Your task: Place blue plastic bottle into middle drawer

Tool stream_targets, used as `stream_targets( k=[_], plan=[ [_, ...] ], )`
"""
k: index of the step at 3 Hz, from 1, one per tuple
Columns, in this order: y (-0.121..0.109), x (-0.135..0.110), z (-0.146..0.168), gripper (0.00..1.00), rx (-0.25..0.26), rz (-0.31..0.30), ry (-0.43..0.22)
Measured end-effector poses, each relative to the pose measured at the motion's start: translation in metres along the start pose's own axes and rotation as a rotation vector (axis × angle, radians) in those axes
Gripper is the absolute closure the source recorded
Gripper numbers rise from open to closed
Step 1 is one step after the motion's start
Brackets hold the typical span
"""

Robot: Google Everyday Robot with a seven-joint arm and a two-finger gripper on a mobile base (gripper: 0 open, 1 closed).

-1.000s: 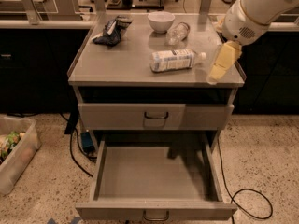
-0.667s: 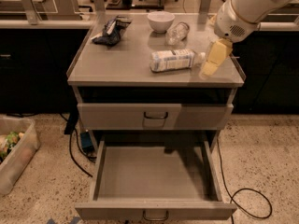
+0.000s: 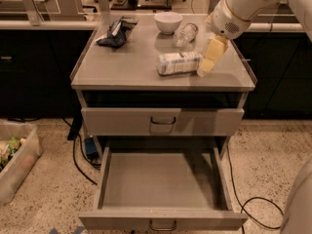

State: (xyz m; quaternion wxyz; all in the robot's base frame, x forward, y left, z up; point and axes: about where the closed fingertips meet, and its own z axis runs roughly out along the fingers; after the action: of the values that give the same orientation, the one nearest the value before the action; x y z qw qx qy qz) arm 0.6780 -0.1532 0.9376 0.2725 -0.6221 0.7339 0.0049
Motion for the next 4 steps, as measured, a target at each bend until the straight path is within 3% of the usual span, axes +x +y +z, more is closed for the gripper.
stream_targets(
  k=[1,3,4],
  plan=[
    [-0.004,-0.005,0.012,0.0,-0.026,-0.009,0.01],
    [-0.006,-0.024,0.073,0.0,-0.165,-0.026,0.057],
    [-0.006,-0.023,0.073,0.0,-0.165,-0.026,0.057]
  ],
)
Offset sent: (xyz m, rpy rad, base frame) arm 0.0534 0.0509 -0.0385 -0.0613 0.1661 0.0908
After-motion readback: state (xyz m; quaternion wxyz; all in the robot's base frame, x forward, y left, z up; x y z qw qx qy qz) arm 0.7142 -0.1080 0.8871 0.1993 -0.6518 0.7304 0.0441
